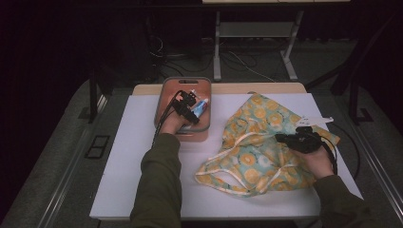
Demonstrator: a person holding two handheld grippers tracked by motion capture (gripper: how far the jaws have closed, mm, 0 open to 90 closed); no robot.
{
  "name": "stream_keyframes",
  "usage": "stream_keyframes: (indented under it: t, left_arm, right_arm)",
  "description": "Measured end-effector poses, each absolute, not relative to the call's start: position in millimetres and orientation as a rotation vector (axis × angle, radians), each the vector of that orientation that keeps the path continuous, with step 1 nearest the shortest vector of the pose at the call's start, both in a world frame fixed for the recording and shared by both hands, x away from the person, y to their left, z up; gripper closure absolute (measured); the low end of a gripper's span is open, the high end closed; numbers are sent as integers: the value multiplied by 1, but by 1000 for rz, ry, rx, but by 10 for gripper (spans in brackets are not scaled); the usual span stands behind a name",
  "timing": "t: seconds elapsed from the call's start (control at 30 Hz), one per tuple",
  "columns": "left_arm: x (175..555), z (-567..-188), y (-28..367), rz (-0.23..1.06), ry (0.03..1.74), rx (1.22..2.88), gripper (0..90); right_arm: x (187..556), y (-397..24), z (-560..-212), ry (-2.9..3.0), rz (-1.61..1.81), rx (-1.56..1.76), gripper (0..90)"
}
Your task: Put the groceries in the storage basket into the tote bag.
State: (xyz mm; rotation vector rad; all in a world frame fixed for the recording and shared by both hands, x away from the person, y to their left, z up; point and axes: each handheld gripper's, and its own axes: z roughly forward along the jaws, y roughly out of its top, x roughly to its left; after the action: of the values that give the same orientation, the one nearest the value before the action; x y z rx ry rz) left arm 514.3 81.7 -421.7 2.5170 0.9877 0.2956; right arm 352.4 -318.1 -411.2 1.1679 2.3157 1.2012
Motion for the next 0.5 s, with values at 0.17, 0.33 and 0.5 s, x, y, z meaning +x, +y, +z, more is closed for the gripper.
stream_keyframes:
  t: [0.17,0.33,0.5]
  left_arm:
    - [515,-421,84,273,993,2505,489]
    - [514,-415,86,291,1002,2470,634]
    - [515,-411,89,319,1026,2460,746]
  right_arm:
    - [353,-318,-412,2316,1200,1165,893]
    - [353,-318,-412,2316,1198,1165,893]
    - [352,-317,-412,2318,1198,1167,893]
